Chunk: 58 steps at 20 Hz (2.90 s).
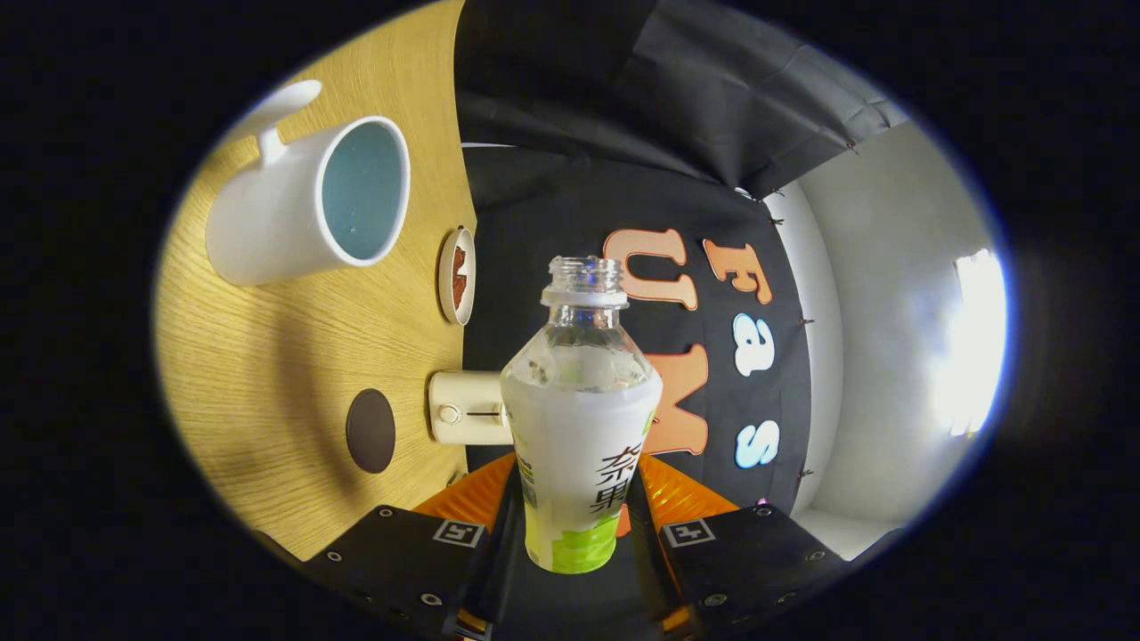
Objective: Take the bottle from table, then pour the juice into the cup, finally place the bottle on the coaster
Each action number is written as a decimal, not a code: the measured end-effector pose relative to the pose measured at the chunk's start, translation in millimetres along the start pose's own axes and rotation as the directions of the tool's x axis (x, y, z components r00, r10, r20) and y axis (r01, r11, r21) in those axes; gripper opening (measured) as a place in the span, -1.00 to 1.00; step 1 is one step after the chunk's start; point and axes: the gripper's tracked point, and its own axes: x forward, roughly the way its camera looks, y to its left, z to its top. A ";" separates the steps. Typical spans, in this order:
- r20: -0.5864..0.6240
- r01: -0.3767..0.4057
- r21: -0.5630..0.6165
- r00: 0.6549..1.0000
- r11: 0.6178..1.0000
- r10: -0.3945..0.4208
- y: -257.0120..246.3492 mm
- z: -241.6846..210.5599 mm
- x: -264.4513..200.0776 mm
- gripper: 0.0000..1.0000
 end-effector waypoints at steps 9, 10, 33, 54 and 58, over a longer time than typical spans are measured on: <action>0.034 0.008 -0.106 0.999 0.994 -0.004 4.9 3.9 1.4 0.16; 0.037 0.011 -0.110 0.999 0.994 -0.007 4.0 4.6 1.7 0.16; 0.133 0.071 -0.281 0.991 0.957 -0.035 -22.0 18.4 13.2 0.16; 0.237 0.123 -0.450 0.971 0.885 -0.014 -33.4 31.4 16.9 0.16; 0.258 0.139 -0.464 0.966 0.875 -0.017 -37.5 35.1 16.7 0.16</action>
